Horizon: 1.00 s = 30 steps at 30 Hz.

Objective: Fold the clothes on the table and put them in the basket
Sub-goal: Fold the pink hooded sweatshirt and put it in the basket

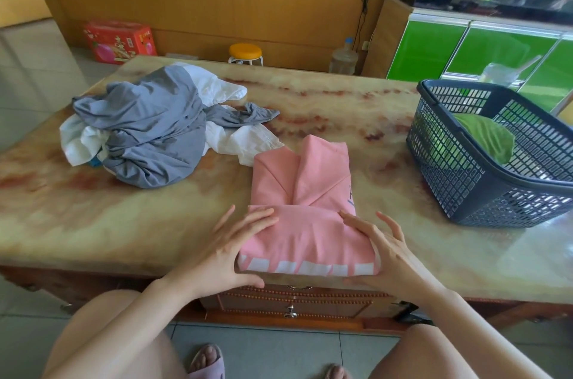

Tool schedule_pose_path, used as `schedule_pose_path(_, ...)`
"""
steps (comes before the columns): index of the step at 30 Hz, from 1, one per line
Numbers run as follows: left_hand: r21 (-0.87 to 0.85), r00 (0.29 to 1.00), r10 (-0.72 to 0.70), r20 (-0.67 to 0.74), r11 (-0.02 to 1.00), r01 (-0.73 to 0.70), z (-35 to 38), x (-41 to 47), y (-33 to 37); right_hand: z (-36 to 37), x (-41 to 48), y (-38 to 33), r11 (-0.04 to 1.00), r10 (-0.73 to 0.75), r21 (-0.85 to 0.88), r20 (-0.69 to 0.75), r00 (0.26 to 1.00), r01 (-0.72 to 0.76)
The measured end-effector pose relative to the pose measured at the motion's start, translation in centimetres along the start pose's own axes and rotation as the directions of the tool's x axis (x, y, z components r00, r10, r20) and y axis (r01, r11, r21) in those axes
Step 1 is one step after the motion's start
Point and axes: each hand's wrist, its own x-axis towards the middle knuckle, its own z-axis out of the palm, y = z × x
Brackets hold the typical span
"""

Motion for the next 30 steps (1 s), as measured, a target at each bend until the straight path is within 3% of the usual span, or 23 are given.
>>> schedule_pose_path(4,-0.121,0.992,-0.08,-0.098,0.99,0.067,0.0,0.6,0.0,0.0,0.7,0.1,0.995,0.011,0.097,-0.076,0.997,-0.003)
schedule_pose_path(6,-0.212,0.977,-0.163,-0.137,0.968,0.132,-0.6,1.6,0.2,-0.8,1.5,-0.2,0.959,0.132,0.262,-0.072,0.989,-0.109)
schedule_pose_path(8,-0.296,0.946,-0.266,-0.183,0.933,0.205,-1.6,3.6,0.2,-1.2,3.2,0.2,0.826,0.351,0.484,-0.038,0.936,-0.29)
schedule_pose_path(10,-0.422,0.888,-0.411,-0.207,0.856,0.298,-2.9,6.5,0.5,-1.7,5.7,0.9,0.696,0.462,0.65,-0.082,0.883,-0.304)
schedule_pose_path(12,-0.487,0.821,-0.547,-0.161,0.768,0.416,-3.9,10.1,0.4,-2.3,8.6,1.2,0.631,0.532,0.707,-0.094,0.841,-0.32)
schedule_pose_path(16,-0.485,0.628,-0.778,0.01,0.545,0.684,-4.2,15.5,-1.2,-2.7,13.3,3.0,0.49,0.721,0.696,0.016,0.693,-0.526)
schedule_pose_path(20,-0.471,0.523,-0.852,0.028,0.45,0.759,-3.0,17.4,-2.9,-2.4,15.9,4.1,0.506,0.772,0.622,-0.018,0.636,-0.597)
schedule_pose_path(25,-0.367,0.479,-0.876,0.054,0.429,0.826,-2.7,17.8,-3.1,-0.8,14.8,3.8,0.739,0.619,0.45,-0.159,0.769,-0.502)
schedule_pose_path(28,-0.411,0.486,-0.871,0.08,0.415,0.812,-2.5,18.1,-3.6,0.0,15.4,3.9,0.611,0.725,0.518,-0.061,0.686,-0.599)
schedule_pose_path(30,-0.474,0.473,-0.874,0.112,0.371,0.798,-2.5,18.1,-4.0,-0.2,16.0,3.8,0.589,0.749,0.473,-0.015,0.663,-0.655)
